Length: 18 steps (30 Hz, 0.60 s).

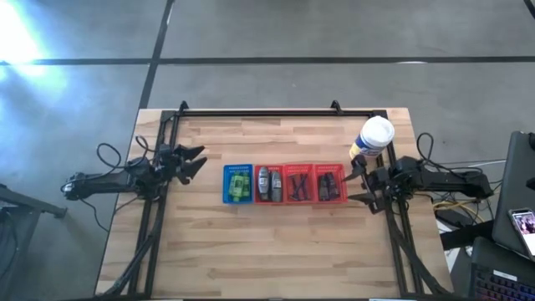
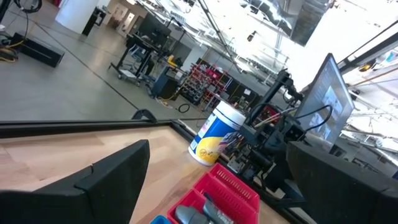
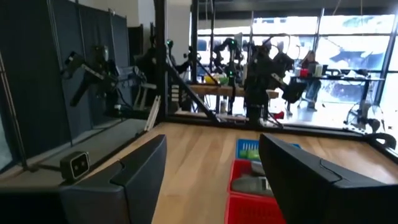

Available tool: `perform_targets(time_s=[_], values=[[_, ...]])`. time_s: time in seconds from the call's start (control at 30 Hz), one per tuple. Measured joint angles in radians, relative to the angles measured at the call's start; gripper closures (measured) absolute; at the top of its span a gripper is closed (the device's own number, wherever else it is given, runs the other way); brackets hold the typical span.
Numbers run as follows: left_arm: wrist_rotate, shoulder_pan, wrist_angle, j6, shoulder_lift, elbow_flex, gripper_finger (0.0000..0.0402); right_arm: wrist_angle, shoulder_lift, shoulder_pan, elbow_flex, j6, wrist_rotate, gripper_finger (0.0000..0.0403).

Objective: Pick & Place Travel size toiletries
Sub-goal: Return to Home Position

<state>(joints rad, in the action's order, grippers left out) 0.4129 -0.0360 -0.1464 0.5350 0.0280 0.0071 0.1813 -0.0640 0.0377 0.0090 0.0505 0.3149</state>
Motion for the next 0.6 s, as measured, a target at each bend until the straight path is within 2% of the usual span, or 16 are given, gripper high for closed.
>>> perform_targets(time_s=[0.37,0.6], values=[[0.000,0.000,-0.001,0.000,0.002,0.000,0.0019,-0.003,-0.045,0.000,0.000,0.002,0.000,0.0177],[0.000,0.000,-0.001,0.000,0.002,0.000,0.0019,-0.002,-0.048,0.000,0.000,0.001,0.000,0.0172]])
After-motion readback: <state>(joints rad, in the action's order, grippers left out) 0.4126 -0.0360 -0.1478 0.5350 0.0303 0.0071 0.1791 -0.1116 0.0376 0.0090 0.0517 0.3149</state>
